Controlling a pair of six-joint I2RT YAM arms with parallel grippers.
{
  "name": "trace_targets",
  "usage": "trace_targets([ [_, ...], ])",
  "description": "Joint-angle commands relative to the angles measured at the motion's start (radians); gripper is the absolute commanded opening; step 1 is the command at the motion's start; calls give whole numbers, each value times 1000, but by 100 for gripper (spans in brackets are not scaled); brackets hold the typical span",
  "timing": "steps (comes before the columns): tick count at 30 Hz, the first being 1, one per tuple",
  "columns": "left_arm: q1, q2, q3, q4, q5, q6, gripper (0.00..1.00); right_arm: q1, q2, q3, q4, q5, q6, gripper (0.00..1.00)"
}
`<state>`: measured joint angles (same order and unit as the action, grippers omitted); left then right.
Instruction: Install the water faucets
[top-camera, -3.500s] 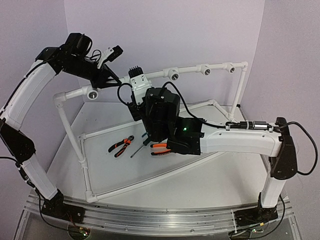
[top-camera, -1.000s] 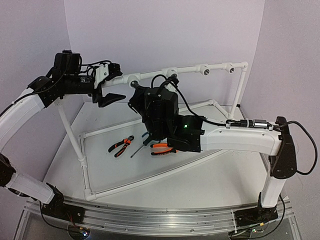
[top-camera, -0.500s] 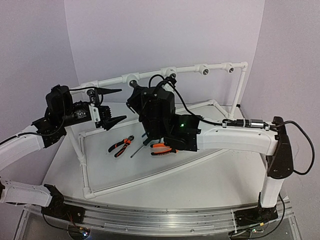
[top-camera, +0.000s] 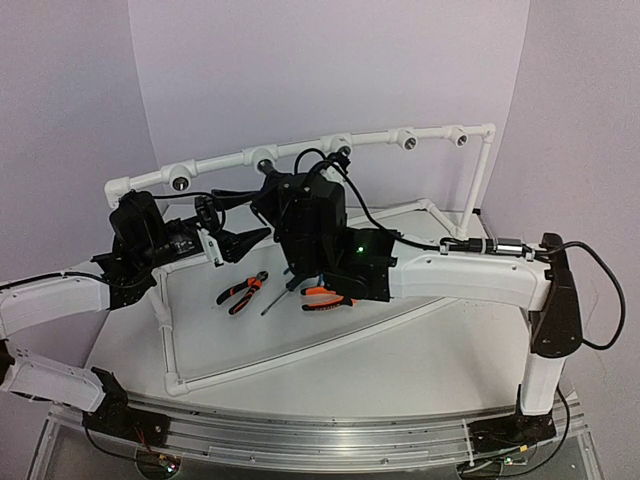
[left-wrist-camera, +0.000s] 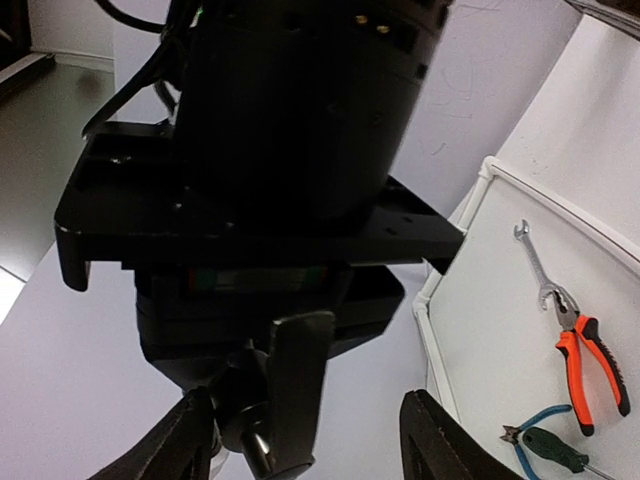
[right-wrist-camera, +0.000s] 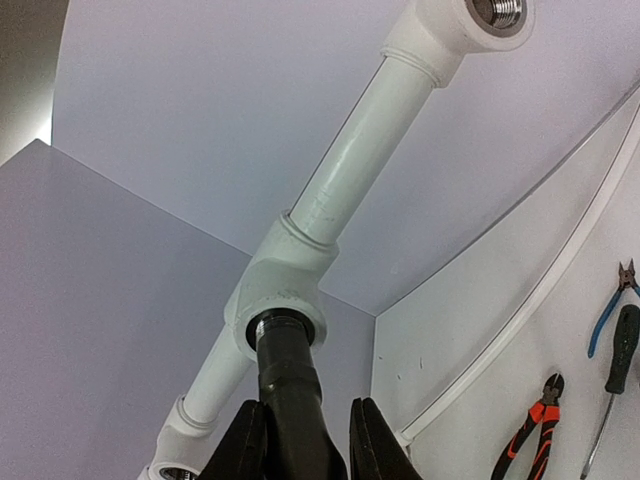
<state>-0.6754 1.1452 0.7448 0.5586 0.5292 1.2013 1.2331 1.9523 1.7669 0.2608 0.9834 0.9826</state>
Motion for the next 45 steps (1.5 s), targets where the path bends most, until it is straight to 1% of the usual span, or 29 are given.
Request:
trace_targets([
  [1,-3,26,23,93,-83,-11,59,-18,19,57,48,-7,-1,0],
  [3,-3,28,24,99,-95,-11,53,-18,19,58,48,-6,1,0],
  [8,-3,21,22,91,-103,-14,27,-18,19,54,48,-6,1,0],
  [11,-3,17,26,69,-118,-20,8,-18,17,51,48,-9,-6,0],
  [12,-3,14,25,60,-123,-22,3,-18,16,49,48,-11,-8,0],
  [13,-2,11,24,50,-126,-23,1,-18,16,48,48,-13,-10,0],
  [17,0,-7,13,20,-130,-29,0,-18,12,39,47,-33,-32,0],
  [19,4,-16,9,7,-129,-39,0,-18,3,25,46,-41,-43,2],
  [21,13,-23,9,-4,-124,-54,0,-18,-6,14,48,-54,-67,9],
  [23,29,-27,13,-14,-115,-67,0,-17,-18,5,52,-78,-107,22],
  [25,49,-32,20,-28,-100,-85,0,-17,-35,-15,63,-104,-147,32],
  [26,60,-36,23,-36,-87,-93,0,-16,-47,-31,70,-117,-169,36],
  [28,86,-41,31,-58,-55,-112,0,-15,-75,-60,87,-135,-219,40],
  [31,109,-43,36,-76,-22,-133,0,-13,-108,-101,129,-151,-289,44],
  [36,121,-31,87,-128,-12,-208,0,-7,-156,-119,165,-225,-467,52],
  [41,124,-23,127,-156,-53,-274,0,-2,-234,-158,168,-311,-651,57],
  [45,134,-17,167,-206,-85,-325,0,0,-322,-225,137,-366,-798,59],
])
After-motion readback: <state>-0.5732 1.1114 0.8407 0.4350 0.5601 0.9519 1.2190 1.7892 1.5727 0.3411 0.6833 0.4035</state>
